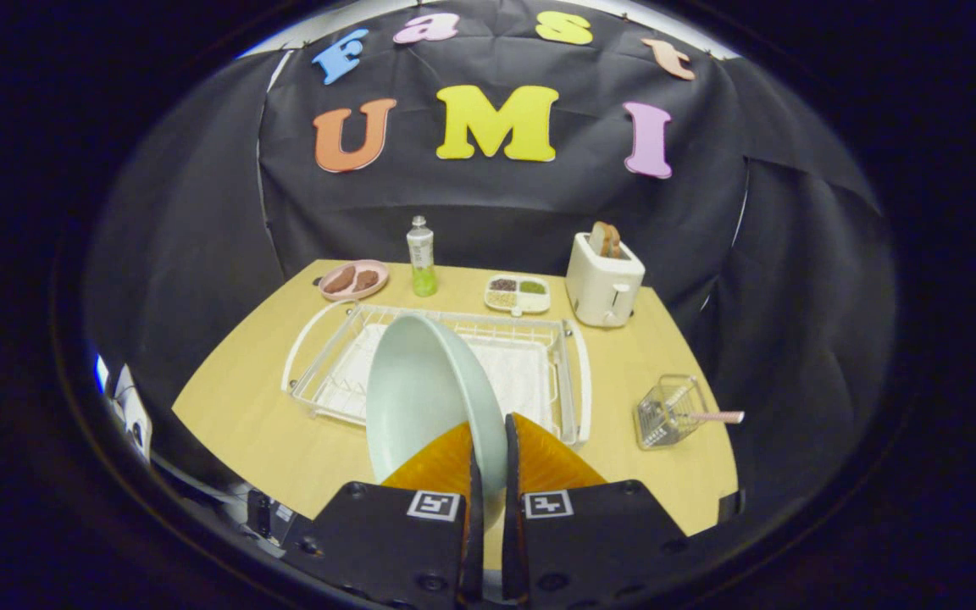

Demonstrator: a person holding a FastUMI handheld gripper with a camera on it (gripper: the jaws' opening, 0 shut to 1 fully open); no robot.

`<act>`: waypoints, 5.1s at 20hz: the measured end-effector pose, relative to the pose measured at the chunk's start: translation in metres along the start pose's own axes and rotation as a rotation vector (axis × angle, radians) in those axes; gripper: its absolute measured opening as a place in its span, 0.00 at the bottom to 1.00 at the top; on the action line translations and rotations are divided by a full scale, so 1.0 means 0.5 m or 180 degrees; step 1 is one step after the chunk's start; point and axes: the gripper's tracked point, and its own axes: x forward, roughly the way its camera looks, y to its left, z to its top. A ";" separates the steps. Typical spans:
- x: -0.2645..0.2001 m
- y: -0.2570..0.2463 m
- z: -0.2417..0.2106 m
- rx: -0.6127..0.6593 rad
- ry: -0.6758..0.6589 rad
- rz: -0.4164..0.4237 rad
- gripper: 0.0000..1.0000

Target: Take the plate from the dish rack, then take the spoon from the basket and place it into the plate.

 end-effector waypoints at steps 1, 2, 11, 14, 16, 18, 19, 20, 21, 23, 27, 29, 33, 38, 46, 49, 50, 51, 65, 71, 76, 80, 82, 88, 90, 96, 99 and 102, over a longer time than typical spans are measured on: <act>0.015 0.007 -0.036 0.0060 0.0051 0.0106 0.14; 0.030 0.014 -0.071 0.0130 0.0117 0.0202 0.14; 0.109 -0.049 -0.241 0.0474 0.0332 0.0445 0.15; 0.117 -0.071 -0.267 0.0508 0.0316 0.0580 0.17; 0.122 -0.078 -0.272 0.0518 0.0260 0.0668 0.18; 0.131 -0.087 -0.281 0.0501 0.0202 0.0692 0.19; 0.137 -0.092 -0.286 0.0487 0.0176 0.0685 0.21; 0.144 -0.098 -0.289 0.0468 0.0146 0.0679 0.22; 0.149 -0.100 -0.293 0.0473 0.0134 0.0676 0.25; 0.156 -0.104 -0.299 0.0489 0.0145 0.0717 0.27; 0.170 -0.141 -0.309 0.0475 0.0187 0.0581 0.32; 0.180 -0.164 -0.311 0.0400 0.0135 0.0383 0.36; 0.180 -0.191 -0.290 0.0357 -0.0127 0.0282 0.45; 0.153 -0.291 -0.212 0.0336 -0.0732 -0.0111 0.83; 0.118 -0.486 -0.130 0.0336 -0.1553 -0.0676 1.00; 0.127 -0.547 -0.111 0.0385 -0.1683 -0.0822 1.00; 0.139 -0.576 -0.106 0.0429 -0.1663 -0.0937 1.00; 0.156 -0.586 -0.104 0.0467 -0.1560 -0.0931 1.00; 0.223 -0.582 0.003 0.0715 -0.1901 -0.0720 0.14; 0.151 -0.564 0.048 0.0702 -0.2123 -0.0906 0.14; 0.085 -0.515 0.069 0.0829 -0.2180 -0.0827 0.13; 0.047 -0.477 0.051 0.0859 -0.2076 -0.0873 0.14; 0.028 -0.446 0.037 0.0881 -0.1995 -0.0854 0.14; -0.042 -0.333 0.004 0.0676 -0.1930 -0.0719 0.13; -0.044 -0.277 -0.011 0.0570 -0.1880 -0.0516 0.14; 0.005 -0.135 -0.058 0.0291 -0.1631 -0.0147 0.14; 0.037 -0.057 -0.079 0.0204 -0.1480 0.0024 0.14; 0.055 0.014 -0.099 0.0104 -0.1359 0.0228 0.15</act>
